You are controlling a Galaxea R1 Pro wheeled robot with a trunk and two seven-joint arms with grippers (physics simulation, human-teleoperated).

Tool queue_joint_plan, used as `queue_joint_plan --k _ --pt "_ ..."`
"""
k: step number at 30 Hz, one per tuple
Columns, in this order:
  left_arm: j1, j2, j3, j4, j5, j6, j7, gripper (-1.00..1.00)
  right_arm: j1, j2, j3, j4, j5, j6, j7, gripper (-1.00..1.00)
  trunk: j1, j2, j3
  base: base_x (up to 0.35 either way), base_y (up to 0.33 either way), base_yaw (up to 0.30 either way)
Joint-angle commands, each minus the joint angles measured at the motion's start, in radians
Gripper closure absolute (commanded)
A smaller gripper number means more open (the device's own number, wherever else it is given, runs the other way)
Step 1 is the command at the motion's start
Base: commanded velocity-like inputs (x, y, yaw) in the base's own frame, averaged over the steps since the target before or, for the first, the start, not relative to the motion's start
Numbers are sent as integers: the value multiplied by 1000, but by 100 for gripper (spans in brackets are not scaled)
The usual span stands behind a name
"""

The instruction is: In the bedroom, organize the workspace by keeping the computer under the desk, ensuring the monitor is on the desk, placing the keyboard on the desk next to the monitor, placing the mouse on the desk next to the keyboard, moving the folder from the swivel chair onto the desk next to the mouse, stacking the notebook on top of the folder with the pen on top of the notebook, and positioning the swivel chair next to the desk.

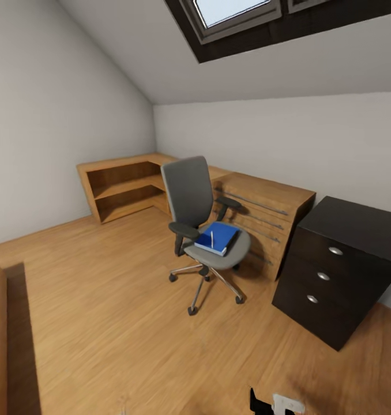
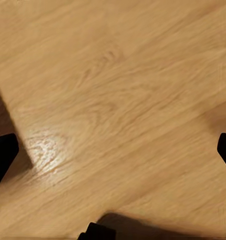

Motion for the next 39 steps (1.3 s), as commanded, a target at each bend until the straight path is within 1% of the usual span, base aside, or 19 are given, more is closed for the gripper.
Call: queue_joint_plan --k 1,3,4,11,17,22,28,35,39 --pt "0 0 -5 21 4 -25 6 -100 2 -1 1 2 -3 -5 -3 -100 -4 7 3 0 0 -202" --pt "0 -2 -6 62 -7 -71 5 -100 8 -5 1 2 -3 -7 -5 -100 -12 21 10 0 0 -220" --pt "0 -3 -6 71 -9 -81 4 -100 9 -7 1 1 -3 -7 -6 -100 -16 28 14 0 0 -233" --pt "0 -3 -6 105 -16 -111 3 -100 14 -12 2 1 -4 -9 -8 -100 -42 77 40 0 0 -251" --pt "0 -1 -6 124 -17 -114 1 -100 14 -5 2 2 -3 -9 -8 -100 -65 119 59 0 0 -241" --pt "0 -1 -6 130 -17 -115 -3 -100 15 -5 2 2 -2 -9 -7 -100 -85 154 75 0 0 -45" --pt "0 -3 -5 131 -16 -115 -27 -100 15 -5 2 2 -2 -9 -7 -100 -108 196 93 0 0 -4" --pt "0 -4 -5 140 -17 -116 -33 -100 15 -2 2 2 -2 -9 -7 -100 -134 245 115 0 0 -4" --pt "0 -6 -5 145 -17 -116 -34 -100 15 -2 2 3 -2 -9 -7 -100 -150 273 128 0 0 -214"
